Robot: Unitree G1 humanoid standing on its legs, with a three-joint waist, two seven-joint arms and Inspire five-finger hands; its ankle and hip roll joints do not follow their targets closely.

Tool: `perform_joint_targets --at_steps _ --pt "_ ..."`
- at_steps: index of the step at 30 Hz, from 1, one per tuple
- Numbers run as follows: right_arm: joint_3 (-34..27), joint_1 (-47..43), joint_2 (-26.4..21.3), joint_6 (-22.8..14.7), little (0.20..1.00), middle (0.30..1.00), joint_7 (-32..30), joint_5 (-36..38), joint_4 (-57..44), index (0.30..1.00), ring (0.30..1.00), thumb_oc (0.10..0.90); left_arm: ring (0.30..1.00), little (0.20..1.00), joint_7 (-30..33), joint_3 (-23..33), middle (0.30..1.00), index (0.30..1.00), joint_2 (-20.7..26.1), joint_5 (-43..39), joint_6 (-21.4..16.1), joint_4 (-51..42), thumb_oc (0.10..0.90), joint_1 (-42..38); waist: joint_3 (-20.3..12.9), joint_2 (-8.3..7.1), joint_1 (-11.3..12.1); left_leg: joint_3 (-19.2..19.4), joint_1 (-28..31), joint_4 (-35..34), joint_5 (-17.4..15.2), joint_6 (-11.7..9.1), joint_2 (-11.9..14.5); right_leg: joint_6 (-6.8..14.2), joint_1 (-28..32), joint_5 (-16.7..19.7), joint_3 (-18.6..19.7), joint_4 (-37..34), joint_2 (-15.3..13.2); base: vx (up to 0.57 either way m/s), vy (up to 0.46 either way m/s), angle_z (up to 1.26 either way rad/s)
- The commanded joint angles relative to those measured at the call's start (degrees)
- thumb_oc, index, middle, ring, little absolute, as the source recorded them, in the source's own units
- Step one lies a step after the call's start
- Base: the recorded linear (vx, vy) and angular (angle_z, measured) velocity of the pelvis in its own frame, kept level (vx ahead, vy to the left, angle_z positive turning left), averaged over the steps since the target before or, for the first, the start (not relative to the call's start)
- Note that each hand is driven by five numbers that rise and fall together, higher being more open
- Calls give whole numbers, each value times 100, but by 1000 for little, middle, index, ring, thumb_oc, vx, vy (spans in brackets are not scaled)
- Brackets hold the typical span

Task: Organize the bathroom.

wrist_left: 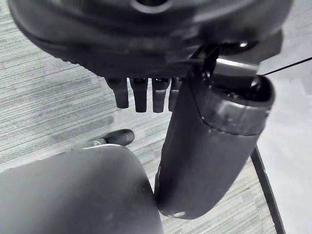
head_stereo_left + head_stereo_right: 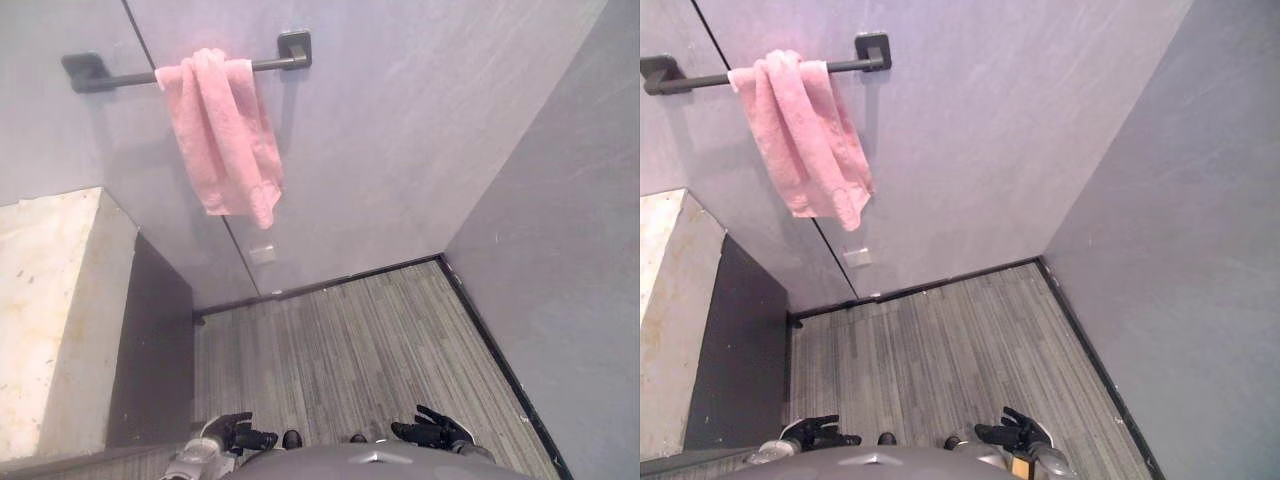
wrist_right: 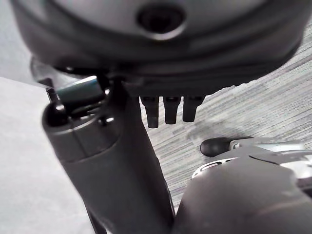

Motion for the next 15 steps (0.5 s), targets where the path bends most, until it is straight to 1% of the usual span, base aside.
perform_joint_targets --at_steps 1,4,13,15 --pt "29 -231 -108 -157 900 900 7 -54 119 900 900 800 900 900 -68 -131 900 900 -102 157 -60 354 800 -287 -55 74 71 324 22 -5 -289 162 -287 546 -402 128 -121 255 51 0 0 0" --pt "41 -222 -100 -161 900 900 8 -10 122 900 900 800 900 900 -39 -94 900 900 -104 35 -14 347 800 -279 -43 67 82 323 33 -5 -299 162 -290 548 -384 126 -136 243 46 0 0 0" --pt "51 -228 -76 -185 900 900 -47 32 87 900 900 800 900 900 82 -118 900 900 -108 172 -43 355 800 -294 -42 55 94 306 35 -5 -297 170 -286 536 -377 111 -149 259 54 0 0 0" --pt "51 -228 -83 -197 900 900 -32 18 88 900 900 800 900 900 104 -129 900 900 -107 224 8 366 800 -324 -50 41 85 319 35 -5 -297 164 -280 536 -377 121 -145 245 62 0 0 0"
